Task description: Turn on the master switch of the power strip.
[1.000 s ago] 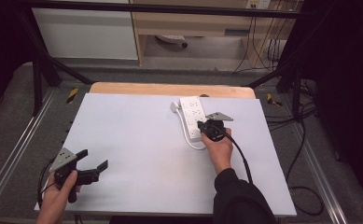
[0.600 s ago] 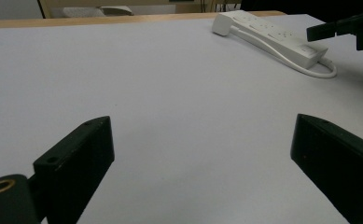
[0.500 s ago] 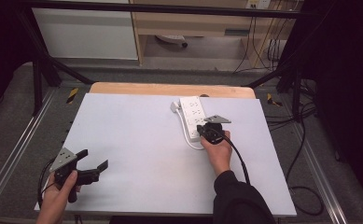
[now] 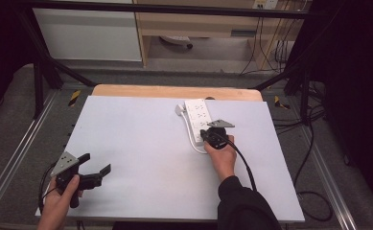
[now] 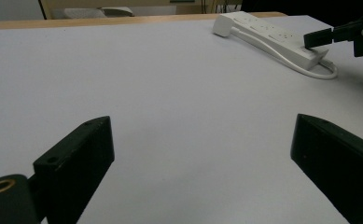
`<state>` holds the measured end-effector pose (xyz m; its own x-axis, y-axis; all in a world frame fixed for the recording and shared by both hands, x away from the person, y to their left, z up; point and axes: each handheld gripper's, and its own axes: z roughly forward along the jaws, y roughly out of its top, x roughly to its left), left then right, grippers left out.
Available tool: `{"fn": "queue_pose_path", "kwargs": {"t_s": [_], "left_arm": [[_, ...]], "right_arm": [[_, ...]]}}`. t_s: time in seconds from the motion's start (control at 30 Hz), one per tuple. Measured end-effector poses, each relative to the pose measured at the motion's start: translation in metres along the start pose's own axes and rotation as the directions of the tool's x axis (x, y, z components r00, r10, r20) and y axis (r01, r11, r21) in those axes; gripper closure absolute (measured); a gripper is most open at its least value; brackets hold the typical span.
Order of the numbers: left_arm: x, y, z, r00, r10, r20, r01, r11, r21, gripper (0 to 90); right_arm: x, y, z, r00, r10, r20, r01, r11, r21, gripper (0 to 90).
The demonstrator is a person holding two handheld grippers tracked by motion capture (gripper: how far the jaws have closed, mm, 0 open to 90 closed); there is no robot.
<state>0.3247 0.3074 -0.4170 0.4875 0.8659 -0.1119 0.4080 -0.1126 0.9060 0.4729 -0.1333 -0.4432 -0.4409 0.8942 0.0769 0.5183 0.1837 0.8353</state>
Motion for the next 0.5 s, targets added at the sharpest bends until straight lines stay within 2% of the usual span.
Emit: {"fn": "queue_pose_path", "kwargs": {"t_s": [0.17, 0.5], "left_arm": [[0.0000, 0.0000, 0.0000, 1.0000, 0.000, 0.000, 0.000, 1.0000, 0.000, 6.0], [-0.0003, -0.0001, 0.0001, 1.0000, 0.001, 0.000, -0.001, 1.0000, 0.001, 6.0]], "right_arm": [[0.0015, -0.0003, 0.0004, 0.9998, -0.020, 0.007, 0.020, 1.000, -0.001, 90.0], [0.0061, -0.0019, 0.0011, 0.9995, -0.023, 0.023, 0.023, 1.000, 0.000, 90.0]]}}
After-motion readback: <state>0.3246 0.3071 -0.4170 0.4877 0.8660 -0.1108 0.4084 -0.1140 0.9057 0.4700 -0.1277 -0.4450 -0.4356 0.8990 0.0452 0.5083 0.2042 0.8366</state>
